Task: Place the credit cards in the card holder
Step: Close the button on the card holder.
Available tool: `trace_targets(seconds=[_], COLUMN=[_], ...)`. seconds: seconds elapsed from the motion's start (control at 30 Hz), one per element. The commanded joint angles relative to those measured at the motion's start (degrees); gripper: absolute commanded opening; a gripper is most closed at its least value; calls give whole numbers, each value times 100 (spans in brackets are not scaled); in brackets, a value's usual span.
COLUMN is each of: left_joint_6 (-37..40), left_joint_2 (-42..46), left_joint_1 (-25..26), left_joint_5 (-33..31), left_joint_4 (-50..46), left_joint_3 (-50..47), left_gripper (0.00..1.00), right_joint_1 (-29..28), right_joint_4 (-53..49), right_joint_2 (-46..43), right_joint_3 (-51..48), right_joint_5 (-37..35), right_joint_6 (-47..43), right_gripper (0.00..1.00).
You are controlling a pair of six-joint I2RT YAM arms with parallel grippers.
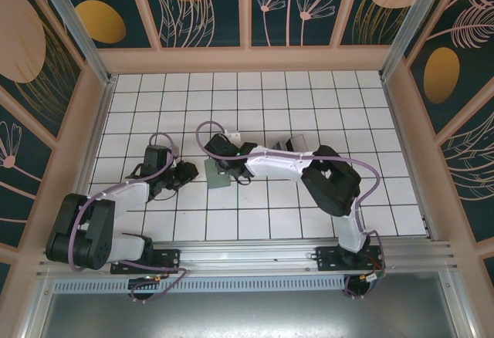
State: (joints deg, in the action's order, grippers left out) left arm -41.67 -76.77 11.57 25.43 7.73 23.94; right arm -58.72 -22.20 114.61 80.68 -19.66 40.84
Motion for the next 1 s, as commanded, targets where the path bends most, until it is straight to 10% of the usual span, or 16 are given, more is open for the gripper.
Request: trace_targets(seconds=[0.0, 0.97], left_joint_6=[20, -205], left_joint_2=[-21, -914], left_joint_1=[-16, 308], left_joint_5=[290, 899], left_joint_4=[227, 782], left_joint_3=[-78, 258], left_gripper=[24, 13], right_joint_1=[-26, 144], right_joint_4=[231, 1591], right_joint_2=[-213, -286], right_joint_3=[-199, -847], right_joint_5=[124, 1277], right_joint_6=[-59, 63], right_gripper=[13, 0])
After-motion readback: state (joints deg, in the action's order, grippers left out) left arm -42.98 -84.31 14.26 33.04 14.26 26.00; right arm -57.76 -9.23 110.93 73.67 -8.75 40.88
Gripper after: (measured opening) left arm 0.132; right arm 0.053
